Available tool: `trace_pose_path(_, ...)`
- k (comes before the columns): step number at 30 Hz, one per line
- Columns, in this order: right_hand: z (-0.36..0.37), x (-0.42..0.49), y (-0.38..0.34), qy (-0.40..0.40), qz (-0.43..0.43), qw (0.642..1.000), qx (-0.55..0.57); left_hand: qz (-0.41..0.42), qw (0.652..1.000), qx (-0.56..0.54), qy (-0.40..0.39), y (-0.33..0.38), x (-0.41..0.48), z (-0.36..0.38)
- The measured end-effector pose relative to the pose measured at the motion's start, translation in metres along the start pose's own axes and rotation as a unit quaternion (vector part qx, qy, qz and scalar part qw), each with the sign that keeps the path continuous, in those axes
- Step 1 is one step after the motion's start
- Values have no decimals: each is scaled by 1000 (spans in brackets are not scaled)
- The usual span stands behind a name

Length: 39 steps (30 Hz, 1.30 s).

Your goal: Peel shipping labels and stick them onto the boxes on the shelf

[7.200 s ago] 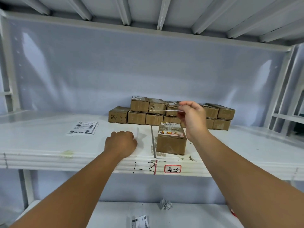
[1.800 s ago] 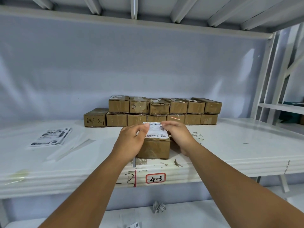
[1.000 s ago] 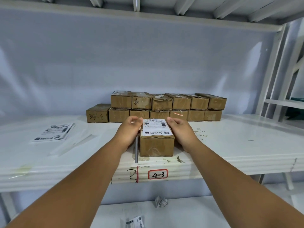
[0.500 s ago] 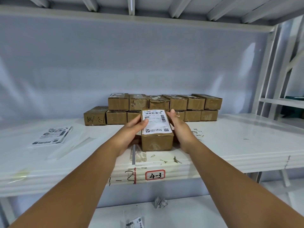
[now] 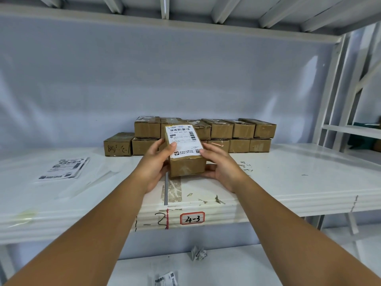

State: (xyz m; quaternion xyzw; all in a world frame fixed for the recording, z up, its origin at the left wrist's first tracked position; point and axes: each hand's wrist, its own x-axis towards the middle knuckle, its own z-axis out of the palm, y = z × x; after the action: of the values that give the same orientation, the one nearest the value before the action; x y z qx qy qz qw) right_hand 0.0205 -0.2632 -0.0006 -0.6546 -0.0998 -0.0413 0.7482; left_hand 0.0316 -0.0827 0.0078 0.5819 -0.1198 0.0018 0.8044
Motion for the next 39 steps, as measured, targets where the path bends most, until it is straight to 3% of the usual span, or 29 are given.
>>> trace_pose_path(4, 1, -1, -2, 15, -3, 999, 44, -13, 998, 52, -32, -2, 1, -2)
trace_pose_path(9, 2, -4, -4, 44, -9, 997, 63, 24, 977, 201, -62, -5, -5, 2)
trace_pose_path(13, -2, -11, -9, 79, -2, 994, 77, 55, 983, 173, -40, -7, -7, 16)
trace_pose_path(16, -16, -21, -16, 97, -20, 995, 16, 51, 983, 169, -41, -11, -4, 33)
trace_pose_path(19, -40, -32, -26, 108, -52, 992, -45, 72, 968, 237, -49, -19, -4, 61)
trace_pose_path(23, -79, -46, -35, 132, -56, 987, -67, 116, 947, 297, -51, -32, -7, 105)
trace_pose_path(27, -122, -58, -36, 170, -47, 979, -99, 104, 945, 304, -66, -49, -4, 148)
trace_pose_path(35, -200, -72, -40, 246, -71, 947, -197, 75, 941, 312, -109, -86, 12, 224)
trace_pose_path(39, -228, -75, -44, 302, -62, 907, -286, 84, 929, 333, -138, -99, 17, 250)
